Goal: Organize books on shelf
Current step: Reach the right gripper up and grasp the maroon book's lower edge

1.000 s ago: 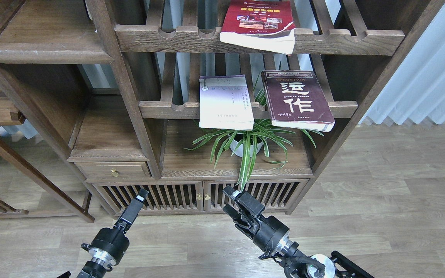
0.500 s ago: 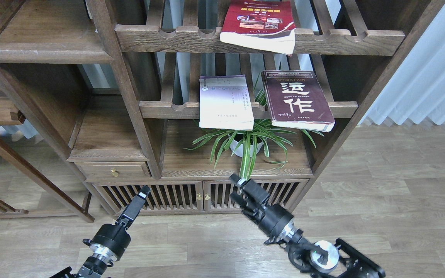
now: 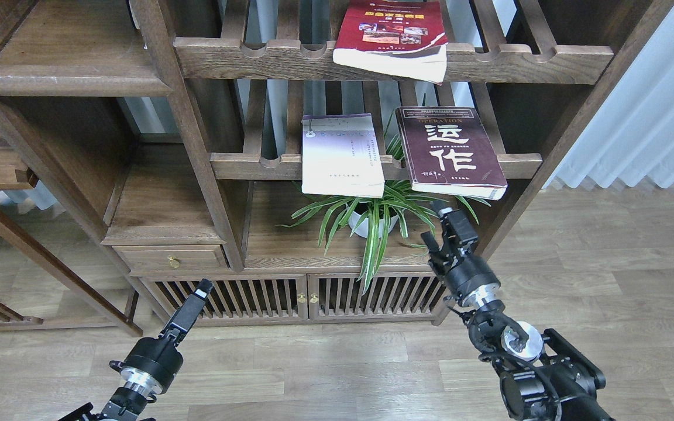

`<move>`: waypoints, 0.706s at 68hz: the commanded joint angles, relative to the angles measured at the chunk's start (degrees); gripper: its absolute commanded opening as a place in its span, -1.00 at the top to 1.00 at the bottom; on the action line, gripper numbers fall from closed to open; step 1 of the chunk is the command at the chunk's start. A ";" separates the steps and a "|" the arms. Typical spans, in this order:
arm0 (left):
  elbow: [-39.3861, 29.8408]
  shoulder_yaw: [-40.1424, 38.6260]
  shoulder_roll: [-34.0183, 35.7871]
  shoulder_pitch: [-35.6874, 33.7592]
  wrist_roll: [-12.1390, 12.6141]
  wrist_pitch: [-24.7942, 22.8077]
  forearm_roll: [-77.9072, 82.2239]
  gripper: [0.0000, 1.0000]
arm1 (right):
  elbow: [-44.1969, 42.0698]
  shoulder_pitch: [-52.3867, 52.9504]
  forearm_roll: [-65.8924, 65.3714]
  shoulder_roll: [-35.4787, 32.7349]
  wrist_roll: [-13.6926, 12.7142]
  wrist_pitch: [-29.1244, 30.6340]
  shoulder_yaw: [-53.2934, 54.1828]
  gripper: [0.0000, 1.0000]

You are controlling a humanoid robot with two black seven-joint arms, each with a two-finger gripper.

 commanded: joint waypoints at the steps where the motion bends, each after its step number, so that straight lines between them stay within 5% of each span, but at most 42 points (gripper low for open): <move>1: 0.08 -0.01 1.38 0.25 -0.07 0.00 -0.15 -1.00 | 0.19 1.03 0.17 0.34 0.07 0.01 0.12 -0.98; 13: 0.17 -0.09 2.44 0.87 -0.07 0.00 -0.24 -1.00 | -0.34 3.66 0.08 0.69 0.95 0.01 0.12 -0.86; 21: 0.17 -0.09 2.96 0.87 -0.07 0.00 -0.33 -1.00 | -0.34 5.25 0.17 0.51 5.26 -2.68 0.12 -0.80; 32: 0.17 -0.18 3.05 0.78 -0.07 0.00 -0.33 -1.00 | -0.34 5.25 1.04 0.25 6.05 -2.59 0.47 -0.13; 41: 0.08 -0.36 3.32 0.78 -0.07 0.00 -0.33 -1.00 | -0.43 5.16 1.22 0.34 6.31 -2.68 0.38 0.14; 48: 0.08 -0.53 3.67 0.78 -0.07 0.00 -0.33 -1.00 | -0.51 4.89 1.31 0.42 6.58 -2.33 0.47 0.56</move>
